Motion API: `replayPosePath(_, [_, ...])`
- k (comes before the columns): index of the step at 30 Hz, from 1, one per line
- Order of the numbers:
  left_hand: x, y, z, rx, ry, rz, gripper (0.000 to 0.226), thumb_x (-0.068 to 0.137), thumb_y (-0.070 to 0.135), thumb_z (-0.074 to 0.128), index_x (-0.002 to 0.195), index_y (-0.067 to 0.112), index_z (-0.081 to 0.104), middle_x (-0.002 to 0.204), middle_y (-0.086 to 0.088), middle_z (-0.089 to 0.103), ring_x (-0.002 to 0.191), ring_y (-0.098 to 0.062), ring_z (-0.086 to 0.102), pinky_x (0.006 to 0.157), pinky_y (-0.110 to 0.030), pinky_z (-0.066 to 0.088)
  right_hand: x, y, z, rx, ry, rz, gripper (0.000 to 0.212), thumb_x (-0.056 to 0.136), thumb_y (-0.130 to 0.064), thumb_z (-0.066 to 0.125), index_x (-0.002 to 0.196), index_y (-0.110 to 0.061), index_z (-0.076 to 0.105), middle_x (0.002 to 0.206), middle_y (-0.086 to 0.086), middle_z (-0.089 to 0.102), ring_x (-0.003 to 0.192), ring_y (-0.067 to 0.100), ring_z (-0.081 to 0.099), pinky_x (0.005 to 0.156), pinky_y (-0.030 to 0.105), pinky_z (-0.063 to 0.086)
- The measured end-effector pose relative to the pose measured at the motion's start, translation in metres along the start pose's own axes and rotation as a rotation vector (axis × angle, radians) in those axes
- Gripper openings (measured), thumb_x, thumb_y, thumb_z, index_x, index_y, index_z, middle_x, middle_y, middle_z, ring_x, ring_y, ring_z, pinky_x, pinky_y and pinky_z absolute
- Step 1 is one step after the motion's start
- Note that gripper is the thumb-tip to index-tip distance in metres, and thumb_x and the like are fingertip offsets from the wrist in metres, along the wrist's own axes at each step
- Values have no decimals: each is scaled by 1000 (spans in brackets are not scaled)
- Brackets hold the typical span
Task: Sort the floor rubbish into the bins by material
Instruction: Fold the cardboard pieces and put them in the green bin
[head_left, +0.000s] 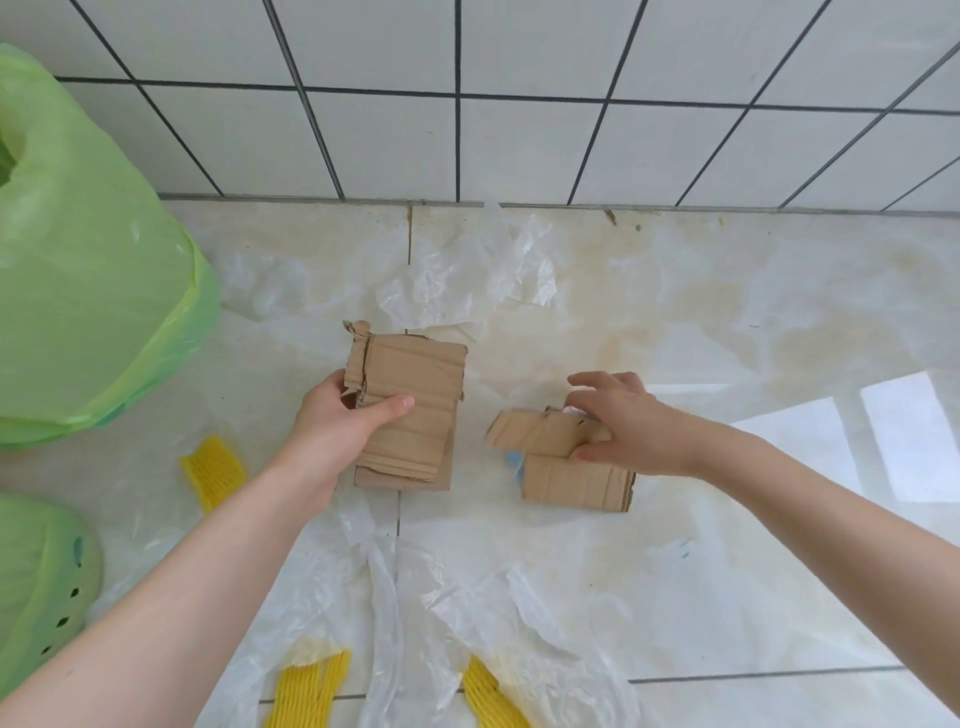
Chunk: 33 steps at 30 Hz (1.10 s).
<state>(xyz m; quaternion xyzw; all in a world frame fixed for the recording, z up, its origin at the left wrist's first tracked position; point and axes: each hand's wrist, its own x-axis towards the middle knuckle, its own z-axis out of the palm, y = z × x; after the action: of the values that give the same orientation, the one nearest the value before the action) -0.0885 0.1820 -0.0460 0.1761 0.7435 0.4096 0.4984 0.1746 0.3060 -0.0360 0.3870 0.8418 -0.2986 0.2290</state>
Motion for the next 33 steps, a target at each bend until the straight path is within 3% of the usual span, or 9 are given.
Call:
replayPosePath(2, [1, -2, -5, -12, 10, -7, 38, 73, 17, 81, 108, 20, 65, 101, 3, 73, 96, -16, 69, 91, -40, 53, -2, -6, 8, -126, -43, 40, 40, 85, -30, 64, 121, -21, 51, 156, 4, 12, 140, 38, 12, 104, 51, 31])
replayPosePath(5, [2, -5, -9, -26, 16, -14, 41, 73, 17, 80, 111, 19, 65, 104, 2, 73, 98, -18, 68, 93, -43, 52, 1, -12, 23, -204, 21, 65, 46, 82, -30, 66, 124, -24, 47, 155, 7, 6, 136, 39, 16, 98, 48, 35])
replayPosePath(10, [-3, -9, -12, -19, 0, -20, 39, 73, 18, 81, 109, 21, 65, 103, 3, 73, 98, -17, 68, 93, -42, 52, 4, -17, 37, -322, 112, 74, 54, 83, -30, 66, 130, -28, 42, 142, 11, 20, 114, 37, 38, 88, 41, 38])
replayPosePath(15, [-13, -12, -13, -36, -12, -18, 39, 74, 17, 80, 110, 21, 64, 104, 4, 73, 98, -16, 68, 90, -37, 53, 2, -19, 39, -272, 124, 77, 51, 82, -25, 65, 129, -27, 45, 131, 7, 32, 103, 32, 50, 84, 39, 36])
replayPosePath(19, [-29, -13, -19, -63, -2, 7, 35, 75, 13, 79, 105, 22, 63, 101, 5, 72, 95, -12, 68, 80, -28, 53, 1, -21, 41, -317, 141, 83, 51, 81, -25, 65, 128, -26, 46, 127, 5, 41, 105, 32, 49, 84, 38, 35])
replayPosePath(25, [-63, -28, -43, -78, 37, 21, 40, 74, 13, 80, 110, 19, 63, 103, 4, 72, 97, -13, 68, 86, -32, 53, -2, -27, 37, -333, 127, 75, 47, 79, -23, 63, 124, -22, 47, 116, 6, 50, 104, 34, 48, 80, 38, 31])
replayPosePath(30, [-97, -37, -60, -113, 71, 27, 39, 75, 12, 79, 109, 21, 61, 104, 5, 71, 96, -12, 68, 85, -30, 54, -6, -32, 41, -394, 166, 50, 33, 82, -17, 57, 112, -15, 43, 73, 0, 47, 78, 29, 49, 73, 37, 30])
replayPosePath(33, [-118, -41, -72, -138, 97, 43, 38, 76, 13, 78, 109, 22, 61, 103, 6, 71, 95, -10, 68, 84, -29, 54, -9, -35, 40, -409, 174, 75, 33, 83, -18, 55, 112, -14, 41, 72, 3, 49, 71, 29, 47, 73, 37, 30])
